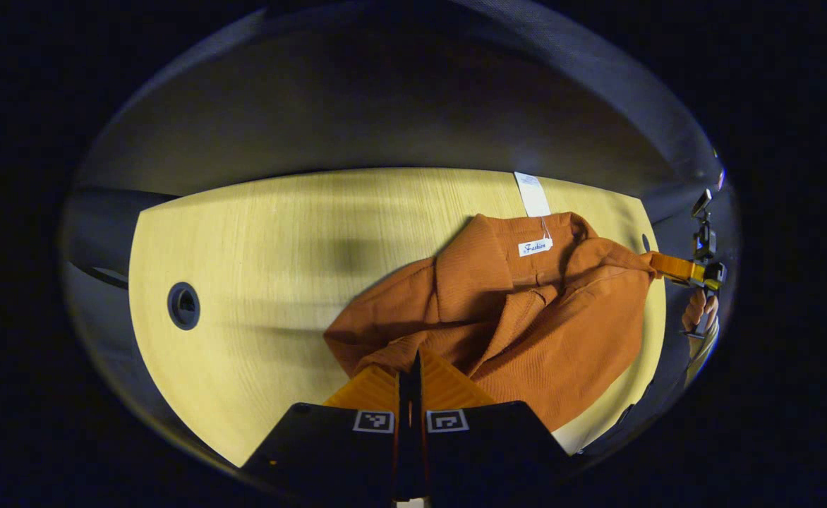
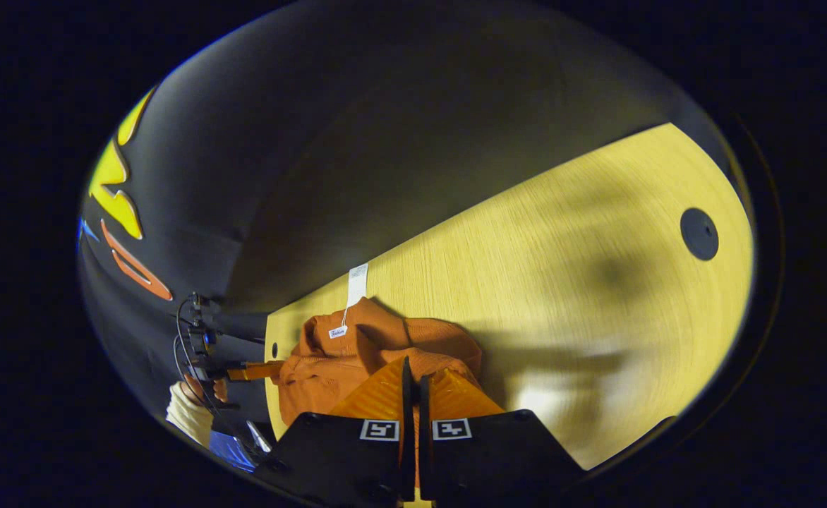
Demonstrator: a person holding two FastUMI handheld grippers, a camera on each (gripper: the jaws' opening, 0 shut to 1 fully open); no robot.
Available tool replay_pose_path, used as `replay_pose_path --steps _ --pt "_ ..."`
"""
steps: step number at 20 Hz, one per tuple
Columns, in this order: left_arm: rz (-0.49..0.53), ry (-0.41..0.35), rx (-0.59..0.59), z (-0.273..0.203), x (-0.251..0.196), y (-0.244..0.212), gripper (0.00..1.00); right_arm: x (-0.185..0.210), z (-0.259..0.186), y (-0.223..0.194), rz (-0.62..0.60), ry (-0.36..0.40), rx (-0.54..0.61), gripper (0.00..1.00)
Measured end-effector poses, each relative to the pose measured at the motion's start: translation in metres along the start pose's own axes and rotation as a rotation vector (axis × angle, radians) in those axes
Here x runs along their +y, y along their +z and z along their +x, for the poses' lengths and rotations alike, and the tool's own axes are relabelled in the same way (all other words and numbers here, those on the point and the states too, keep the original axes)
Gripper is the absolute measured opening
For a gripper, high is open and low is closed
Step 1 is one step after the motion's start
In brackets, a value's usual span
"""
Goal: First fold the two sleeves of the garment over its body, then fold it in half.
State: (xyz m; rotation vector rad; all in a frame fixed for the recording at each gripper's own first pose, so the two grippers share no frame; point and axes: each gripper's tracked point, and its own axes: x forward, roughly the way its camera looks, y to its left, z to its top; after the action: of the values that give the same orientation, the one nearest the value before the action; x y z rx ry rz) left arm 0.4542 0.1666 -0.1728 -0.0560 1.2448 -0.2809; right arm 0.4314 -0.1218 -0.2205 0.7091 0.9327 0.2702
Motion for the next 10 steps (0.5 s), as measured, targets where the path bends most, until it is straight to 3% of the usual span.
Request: replay_pose_path --steps 6,10 --pt "-0.057 -0.06 -0.041 -0.001 -0.005 0.004 0.04 -0.001 0.005 0.002 0.077 0.032 -0.005 0.1" --pt "-0.193 -0.154 -0.052 0.004 -0.012 -0.001 0.07 0.004 0.0 0.005 0.188 0.091 -0.002 0.09"
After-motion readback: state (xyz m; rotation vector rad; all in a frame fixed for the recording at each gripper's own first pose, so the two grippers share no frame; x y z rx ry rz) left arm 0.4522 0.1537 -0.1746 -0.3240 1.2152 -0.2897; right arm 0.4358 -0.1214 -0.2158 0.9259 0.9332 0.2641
